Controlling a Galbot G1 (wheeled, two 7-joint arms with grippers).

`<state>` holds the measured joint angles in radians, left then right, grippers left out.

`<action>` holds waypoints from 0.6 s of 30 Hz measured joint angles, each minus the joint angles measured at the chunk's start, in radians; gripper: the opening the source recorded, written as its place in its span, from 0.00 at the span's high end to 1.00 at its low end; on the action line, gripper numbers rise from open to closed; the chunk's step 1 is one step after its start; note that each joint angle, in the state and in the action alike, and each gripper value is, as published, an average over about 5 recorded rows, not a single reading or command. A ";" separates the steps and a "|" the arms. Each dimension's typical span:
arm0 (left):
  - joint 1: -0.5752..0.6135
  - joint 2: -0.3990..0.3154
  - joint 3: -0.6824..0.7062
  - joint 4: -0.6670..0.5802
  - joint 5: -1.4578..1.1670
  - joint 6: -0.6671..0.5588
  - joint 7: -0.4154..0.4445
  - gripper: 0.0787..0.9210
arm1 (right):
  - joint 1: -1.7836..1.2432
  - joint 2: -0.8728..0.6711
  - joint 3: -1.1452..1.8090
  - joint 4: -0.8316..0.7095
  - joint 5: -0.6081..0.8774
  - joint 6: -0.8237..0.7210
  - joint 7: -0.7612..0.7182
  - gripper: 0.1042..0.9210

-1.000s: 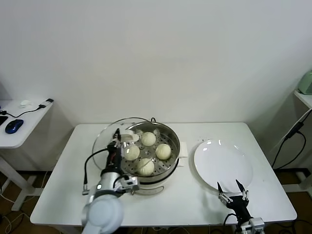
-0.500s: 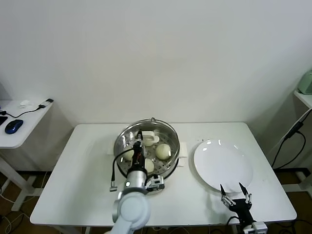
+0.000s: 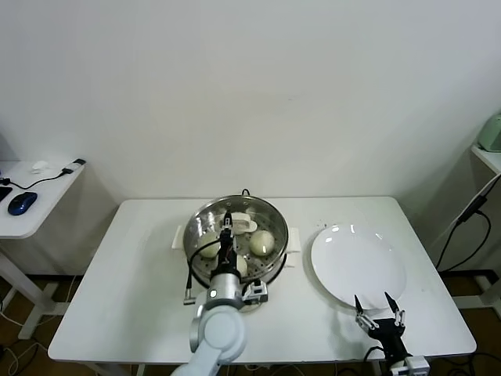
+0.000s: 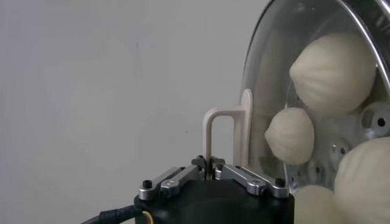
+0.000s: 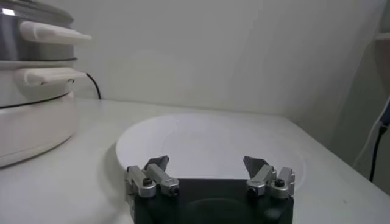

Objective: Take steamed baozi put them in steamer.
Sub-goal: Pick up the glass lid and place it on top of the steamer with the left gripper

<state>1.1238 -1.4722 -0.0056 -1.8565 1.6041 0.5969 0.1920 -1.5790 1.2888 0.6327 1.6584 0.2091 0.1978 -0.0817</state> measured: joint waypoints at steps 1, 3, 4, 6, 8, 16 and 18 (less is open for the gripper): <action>0.000 0.000 0.000 0.002 0.002 0.001 0.000 0.93 | 0.000 0.000 0.000 -0.001 -0.001 0.001 0.000 0.12; 0.000 0.000 0.002 0.006 0.006 0.002 0.000 0.93 | -0.001 0.000 0.000 -0.003 -0.002 0.004 0.000 0.12; 0.000 0.000 0.003 0.008 0.009 0.002 0.000 0.93 | 0.000 0.001 0.001 -0.003 -0.003 0.006 0.000 0.12; 0.000 -0.001 0.003 0.011 0.012 0.002 -0.001 0.93 | 0.001 0.002 0.001 -0.004 -0.006 0.009 0.000 0.12; 0.002 -0.001 0.004 0.011 0.014 0.002 -0.001 0.93 | 0.003 0.004 0.001 -0.004 -0.008 0.011 0.000 0.12; 0.006 0.007 0.011 -0.005 -0.003 0.013 0.004 0.86 | 0.010 0.008 0.000 -0.001 -0.016 0.012 -0.001 0.12; 0.006 0.011 0.012 -0.013 -0.010 0.015 0.009 0.79 | 0.011 0.008 -0.002 0.001 -0.018 0.011 -0.003 0.12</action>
<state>1.1295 -1.4613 0.0061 -1.8692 1.5940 0.6123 0.2008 -1.5679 1.2969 0.6311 1.6592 0.1910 0.2088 -0.0844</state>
